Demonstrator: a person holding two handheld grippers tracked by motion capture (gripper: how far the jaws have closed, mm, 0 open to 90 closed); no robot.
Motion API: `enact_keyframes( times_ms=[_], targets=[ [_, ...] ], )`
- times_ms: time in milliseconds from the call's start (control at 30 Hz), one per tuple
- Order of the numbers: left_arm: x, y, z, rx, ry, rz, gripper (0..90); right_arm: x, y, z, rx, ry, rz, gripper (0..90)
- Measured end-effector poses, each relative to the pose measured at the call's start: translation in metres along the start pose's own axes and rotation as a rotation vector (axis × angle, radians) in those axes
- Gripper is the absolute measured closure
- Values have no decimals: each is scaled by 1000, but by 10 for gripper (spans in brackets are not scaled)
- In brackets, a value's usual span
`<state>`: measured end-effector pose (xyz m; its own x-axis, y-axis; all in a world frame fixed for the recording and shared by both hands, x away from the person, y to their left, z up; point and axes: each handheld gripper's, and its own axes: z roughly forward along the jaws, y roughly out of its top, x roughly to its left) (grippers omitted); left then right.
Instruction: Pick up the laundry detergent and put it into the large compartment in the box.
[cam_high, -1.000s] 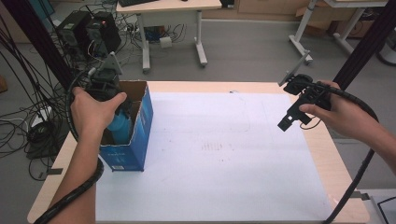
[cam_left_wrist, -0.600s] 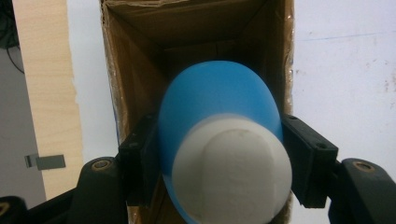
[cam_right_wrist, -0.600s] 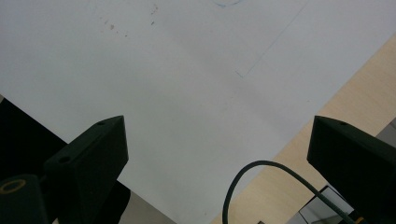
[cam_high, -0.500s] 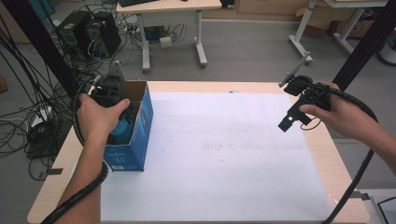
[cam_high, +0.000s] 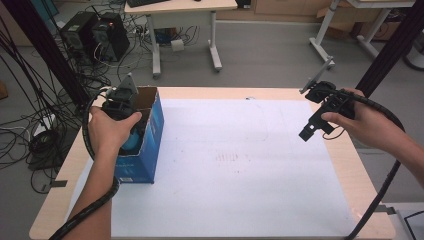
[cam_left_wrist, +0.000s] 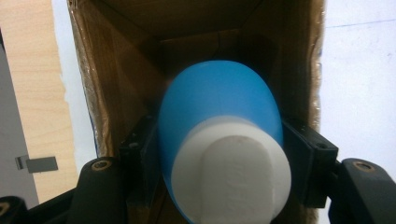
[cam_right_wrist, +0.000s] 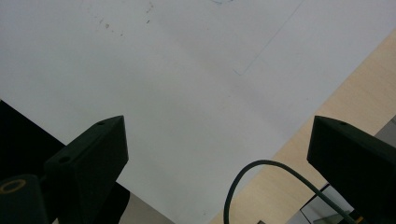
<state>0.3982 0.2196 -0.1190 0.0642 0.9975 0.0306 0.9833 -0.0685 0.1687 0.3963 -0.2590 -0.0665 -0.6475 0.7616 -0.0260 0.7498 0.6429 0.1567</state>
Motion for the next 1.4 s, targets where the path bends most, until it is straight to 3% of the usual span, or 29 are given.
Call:
enact_keyframes(
  times_ms=[233,933,1400],
  targets=[
    [0,1,2,2,20,3,375,-2,2,3,7,2,1,52],
    [4,1,6,-19,15,-13,371,-4,4,8,12,6,3,52],
    [4,-5,-1,-27,25,-27,324,-1,6,12,15,14,-9,52]
  ],
)
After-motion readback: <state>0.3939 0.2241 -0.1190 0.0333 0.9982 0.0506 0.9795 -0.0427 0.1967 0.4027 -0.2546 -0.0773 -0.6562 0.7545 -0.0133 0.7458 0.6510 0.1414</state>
